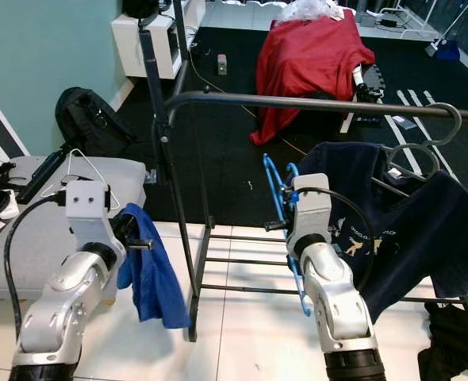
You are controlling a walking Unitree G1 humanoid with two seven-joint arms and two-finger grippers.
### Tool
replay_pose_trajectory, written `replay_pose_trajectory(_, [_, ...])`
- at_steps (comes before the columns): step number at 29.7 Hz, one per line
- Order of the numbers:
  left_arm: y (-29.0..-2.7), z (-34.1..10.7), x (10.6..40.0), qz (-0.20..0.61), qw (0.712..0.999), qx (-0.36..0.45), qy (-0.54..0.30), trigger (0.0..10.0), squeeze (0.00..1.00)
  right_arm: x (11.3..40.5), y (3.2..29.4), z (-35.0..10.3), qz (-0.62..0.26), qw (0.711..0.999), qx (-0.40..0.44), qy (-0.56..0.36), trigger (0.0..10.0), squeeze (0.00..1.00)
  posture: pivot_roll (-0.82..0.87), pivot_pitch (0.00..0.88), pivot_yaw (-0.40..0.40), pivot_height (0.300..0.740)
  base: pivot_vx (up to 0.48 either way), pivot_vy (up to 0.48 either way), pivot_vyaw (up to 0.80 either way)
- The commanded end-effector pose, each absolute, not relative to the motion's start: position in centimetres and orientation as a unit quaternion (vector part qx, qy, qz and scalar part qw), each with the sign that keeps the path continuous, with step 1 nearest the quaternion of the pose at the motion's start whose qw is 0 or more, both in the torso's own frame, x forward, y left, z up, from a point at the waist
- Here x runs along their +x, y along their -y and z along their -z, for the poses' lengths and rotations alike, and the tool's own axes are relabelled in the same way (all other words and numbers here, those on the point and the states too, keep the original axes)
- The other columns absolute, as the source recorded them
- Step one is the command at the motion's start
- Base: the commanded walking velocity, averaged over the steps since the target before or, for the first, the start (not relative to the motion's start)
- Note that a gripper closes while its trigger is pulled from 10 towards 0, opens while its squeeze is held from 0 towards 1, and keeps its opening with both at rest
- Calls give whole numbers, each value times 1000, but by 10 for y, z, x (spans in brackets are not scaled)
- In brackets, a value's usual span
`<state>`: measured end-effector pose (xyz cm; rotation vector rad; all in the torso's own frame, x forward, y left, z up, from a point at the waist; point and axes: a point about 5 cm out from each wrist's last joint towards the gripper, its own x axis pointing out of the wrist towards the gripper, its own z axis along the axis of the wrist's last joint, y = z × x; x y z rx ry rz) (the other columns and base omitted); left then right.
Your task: Hang hanger
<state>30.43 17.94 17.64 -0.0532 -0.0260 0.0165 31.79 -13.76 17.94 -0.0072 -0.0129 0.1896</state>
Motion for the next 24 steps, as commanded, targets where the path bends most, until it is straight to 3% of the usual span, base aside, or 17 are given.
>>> replay_pose_trajectory(1, [-175,-176,304,0,999,-35,17,10000,0,315,136,-180,-102,995,6,17,10000,0,-37,175,-38,740,0,0,0])
replay_pose_trajectory(24, [-157,-184,307,34,998,-37,29,10000,0,316,127,-171,-111,994,11,15,10000,0,-27,155,-27,740,-326,0,0])
